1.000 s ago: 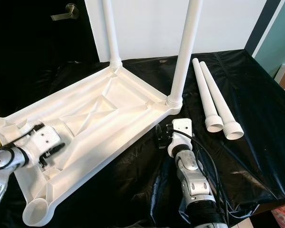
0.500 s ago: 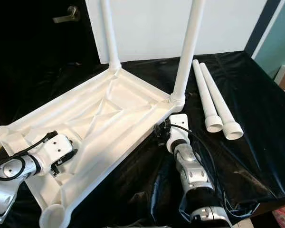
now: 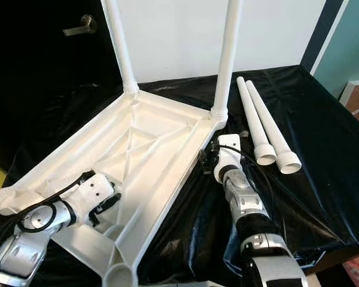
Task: Building children table
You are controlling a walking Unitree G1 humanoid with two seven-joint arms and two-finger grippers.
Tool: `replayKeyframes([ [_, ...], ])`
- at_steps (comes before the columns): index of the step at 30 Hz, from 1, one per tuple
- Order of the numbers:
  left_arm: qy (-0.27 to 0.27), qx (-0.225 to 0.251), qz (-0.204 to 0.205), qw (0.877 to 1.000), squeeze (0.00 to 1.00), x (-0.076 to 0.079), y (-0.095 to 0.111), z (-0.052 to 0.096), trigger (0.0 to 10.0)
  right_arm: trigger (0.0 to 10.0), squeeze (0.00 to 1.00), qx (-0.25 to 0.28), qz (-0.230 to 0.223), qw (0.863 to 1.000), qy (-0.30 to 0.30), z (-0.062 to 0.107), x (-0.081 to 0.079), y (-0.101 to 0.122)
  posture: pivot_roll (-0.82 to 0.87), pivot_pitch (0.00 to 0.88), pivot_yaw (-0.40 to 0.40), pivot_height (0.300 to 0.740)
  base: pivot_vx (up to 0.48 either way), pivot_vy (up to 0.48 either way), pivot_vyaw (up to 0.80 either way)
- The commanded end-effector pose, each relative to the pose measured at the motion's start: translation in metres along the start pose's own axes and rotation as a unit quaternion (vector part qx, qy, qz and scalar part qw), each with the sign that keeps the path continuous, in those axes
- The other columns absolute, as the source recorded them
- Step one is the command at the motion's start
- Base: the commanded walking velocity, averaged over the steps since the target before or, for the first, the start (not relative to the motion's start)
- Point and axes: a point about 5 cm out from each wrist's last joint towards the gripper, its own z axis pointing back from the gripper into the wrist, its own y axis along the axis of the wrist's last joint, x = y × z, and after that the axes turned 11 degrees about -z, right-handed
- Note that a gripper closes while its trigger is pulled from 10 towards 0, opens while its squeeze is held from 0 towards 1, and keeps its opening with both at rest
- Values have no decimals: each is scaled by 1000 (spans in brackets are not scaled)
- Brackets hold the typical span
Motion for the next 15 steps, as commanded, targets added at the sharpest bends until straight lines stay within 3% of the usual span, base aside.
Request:
replayKeyframes([
  [1, -94, 48, 23, 994, 0, 37, 18, -21, 10000, 10000, 0, -5, 4, 995, 103, -7, -41, 0, -9, 53, 1, 740, 0, 0, 0],
  [7, -87, 62, 36, 994, 0, 38, 27, -28, 10000, 10000, 0, -11, 10, 993, 119, -10, -45, 0, -4, 54, -3, 740, 0, 0, 0],
  [11, -67, 79, 50, 993, 0, 36, 42, -47, 10000, 10000, 0, -21, 20, 992, 126, -16, -51, -4, -4, 60, -1, 740, 0, 0, 0],
  [15, -46, 79, 57, 994, 0, 30, 46, -54, 10000, 10000, 0, -21, 29, 993, 116, -18, -51, -3, -13, 63, 2, 740, 0, 0, 0],
])
